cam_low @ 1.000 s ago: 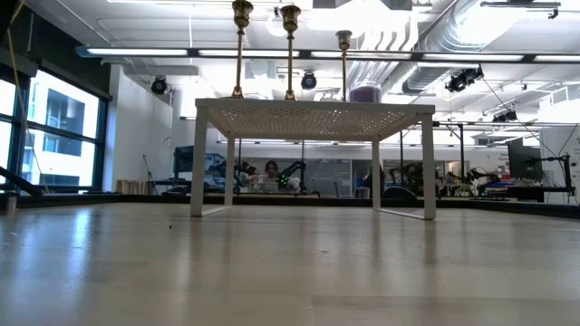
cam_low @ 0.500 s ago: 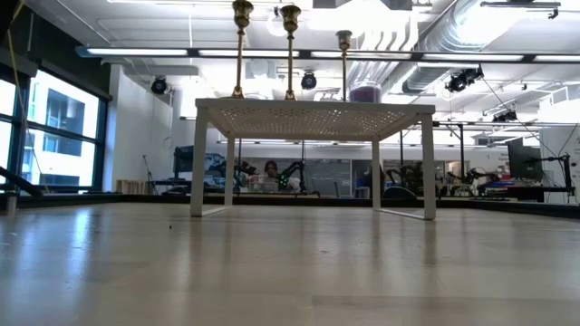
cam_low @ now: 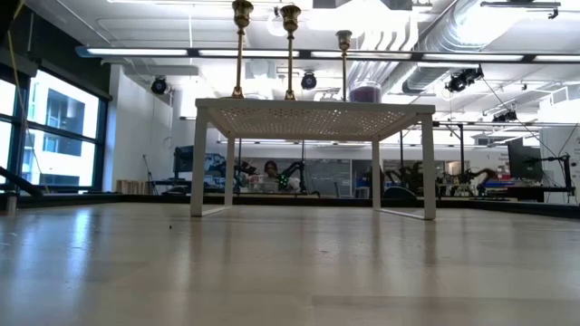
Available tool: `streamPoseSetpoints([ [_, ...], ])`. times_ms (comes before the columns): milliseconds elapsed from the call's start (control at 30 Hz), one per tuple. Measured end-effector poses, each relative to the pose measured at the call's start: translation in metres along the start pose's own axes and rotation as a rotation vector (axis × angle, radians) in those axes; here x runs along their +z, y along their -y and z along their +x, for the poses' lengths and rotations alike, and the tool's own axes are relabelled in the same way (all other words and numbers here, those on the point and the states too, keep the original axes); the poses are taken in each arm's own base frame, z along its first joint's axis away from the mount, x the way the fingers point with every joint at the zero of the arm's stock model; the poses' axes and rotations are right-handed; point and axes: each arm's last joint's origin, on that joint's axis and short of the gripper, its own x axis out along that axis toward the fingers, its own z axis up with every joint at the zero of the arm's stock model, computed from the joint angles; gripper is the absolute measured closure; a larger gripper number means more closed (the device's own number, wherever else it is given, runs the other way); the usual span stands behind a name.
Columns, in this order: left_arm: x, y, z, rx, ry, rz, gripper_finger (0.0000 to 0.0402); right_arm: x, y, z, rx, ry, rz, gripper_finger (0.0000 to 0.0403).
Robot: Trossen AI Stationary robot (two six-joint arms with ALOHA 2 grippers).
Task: Pick & Place candle stick holders
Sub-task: Put the yellow scented candle on the shelf
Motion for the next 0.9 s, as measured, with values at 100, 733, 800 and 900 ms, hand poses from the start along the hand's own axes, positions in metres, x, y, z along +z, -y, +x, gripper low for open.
streamPoseSetpoints([
  [100, 0.0, 0.0002, 0.0, -0.001, 0.0, 0.0, 0.018, 0.0008, -0.0005, -0.0001, 0.016, 0.027, -0.001, 0.0142],
  [733, -0.0001, 0.0, 0.0, -0.002, -0.001, 0.0, 0.018, -0.0055, -0.0004, 0.0068, 0.043, 0.011, 0.043, 0.0193],
  [800, -0.0001, 0.0, 0.0, -0.002, -0.001, 0.0, 0.018, -0.0055, -0.0005, 0.0068, 0.044, 0.012, 0.043, 0.0201],
  [900, -0.0002, 0.0001, 0.0, -0.001, -0.002, 0.001, 0.018, -0.0054, -0.0005, 0.0068, 0.046, 0.016, 0.043, 0.0206],
])
